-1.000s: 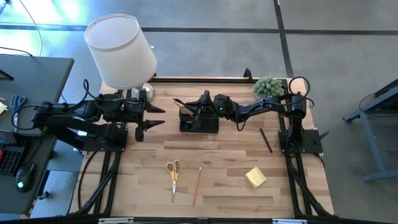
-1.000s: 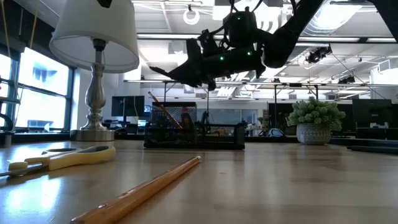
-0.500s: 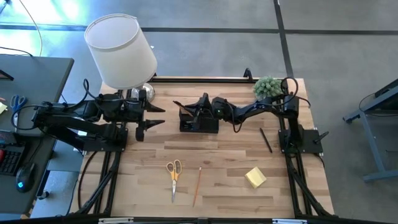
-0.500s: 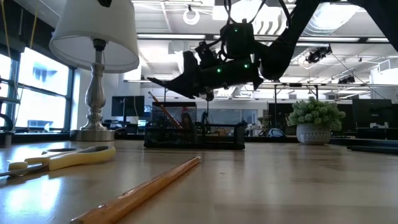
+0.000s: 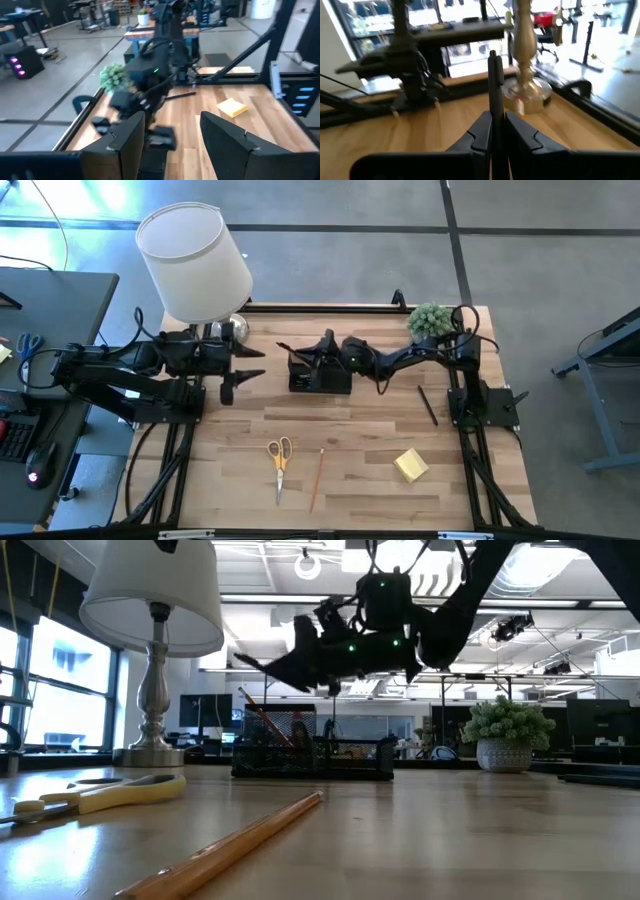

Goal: Pick and place office supplies into organizer
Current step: Put the left black pen into the desk organizer

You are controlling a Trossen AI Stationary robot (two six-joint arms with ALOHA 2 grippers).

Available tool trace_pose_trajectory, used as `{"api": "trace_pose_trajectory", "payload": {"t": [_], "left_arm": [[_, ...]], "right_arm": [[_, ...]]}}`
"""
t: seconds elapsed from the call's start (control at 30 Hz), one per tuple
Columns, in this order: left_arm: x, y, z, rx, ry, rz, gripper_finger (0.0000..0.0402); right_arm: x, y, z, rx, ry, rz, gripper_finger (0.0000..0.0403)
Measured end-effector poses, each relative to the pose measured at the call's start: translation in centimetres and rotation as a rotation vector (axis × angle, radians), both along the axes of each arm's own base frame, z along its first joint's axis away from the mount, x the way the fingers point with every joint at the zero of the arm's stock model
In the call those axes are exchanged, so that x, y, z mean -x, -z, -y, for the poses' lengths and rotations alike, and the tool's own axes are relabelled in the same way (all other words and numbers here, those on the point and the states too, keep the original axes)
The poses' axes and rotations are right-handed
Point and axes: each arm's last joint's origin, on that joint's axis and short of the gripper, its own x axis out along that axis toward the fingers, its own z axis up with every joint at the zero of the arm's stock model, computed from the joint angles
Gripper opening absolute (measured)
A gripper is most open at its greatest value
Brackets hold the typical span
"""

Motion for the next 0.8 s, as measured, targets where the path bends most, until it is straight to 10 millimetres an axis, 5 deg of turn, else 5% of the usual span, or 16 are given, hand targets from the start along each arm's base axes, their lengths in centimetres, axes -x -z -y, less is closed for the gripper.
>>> {"api": "trace_pose_trajectory", "payload": {"t": [0.17, 0.5, 0.8], "left_arm": [[0.1, 0.1, 0.0, 0.023, -0.013, -0.002, 0.0184], [-0.7, 0.5, 0.4, 0.013, 0.168, 0.153, 0.0184], [-1.4, 2.3, 0.2, -0.048, 0.120, 0.369, 0.0184]], "right_arm": [[0.2, -2.5, -1.1, 0.050, -0.032, 0.064, 0.0027], [2.8, -11.2, -4.6, 0.196, -0.082, 0.261, 0.0033], [4.0, -13.7, -7.9, 0.244, -0.160, 0.314, 0.0026]]}}
